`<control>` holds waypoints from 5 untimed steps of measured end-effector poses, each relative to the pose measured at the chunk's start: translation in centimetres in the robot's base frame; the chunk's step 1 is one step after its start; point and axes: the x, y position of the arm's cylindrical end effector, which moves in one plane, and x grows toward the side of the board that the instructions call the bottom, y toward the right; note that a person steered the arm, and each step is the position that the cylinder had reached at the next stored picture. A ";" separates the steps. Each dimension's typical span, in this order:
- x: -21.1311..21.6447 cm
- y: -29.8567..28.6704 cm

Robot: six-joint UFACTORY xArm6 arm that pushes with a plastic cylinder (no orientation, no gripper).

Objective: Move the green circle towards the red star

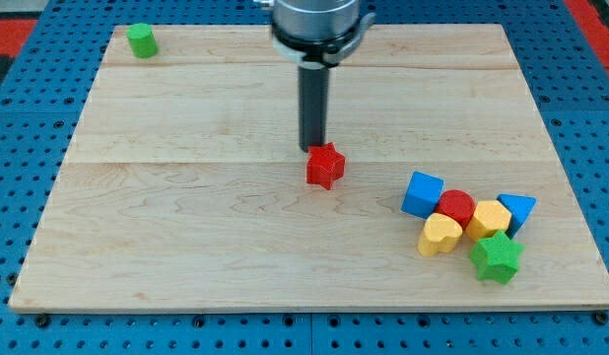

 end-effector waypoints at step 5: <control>2.3 0.2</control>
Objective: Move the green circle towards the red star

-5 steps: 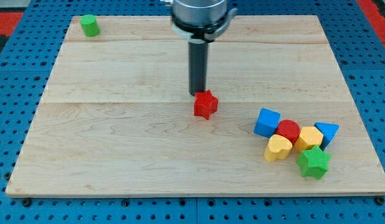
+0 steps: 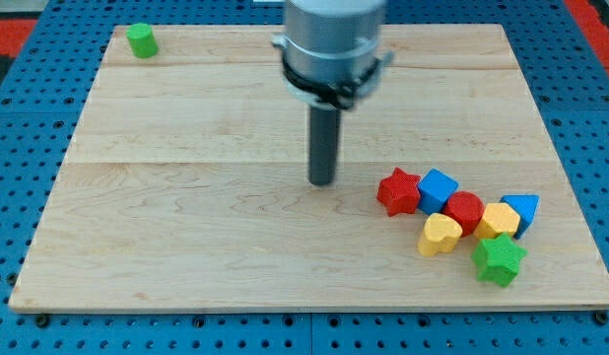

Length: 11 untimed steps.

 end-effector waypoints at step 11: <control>-14.9 -21.5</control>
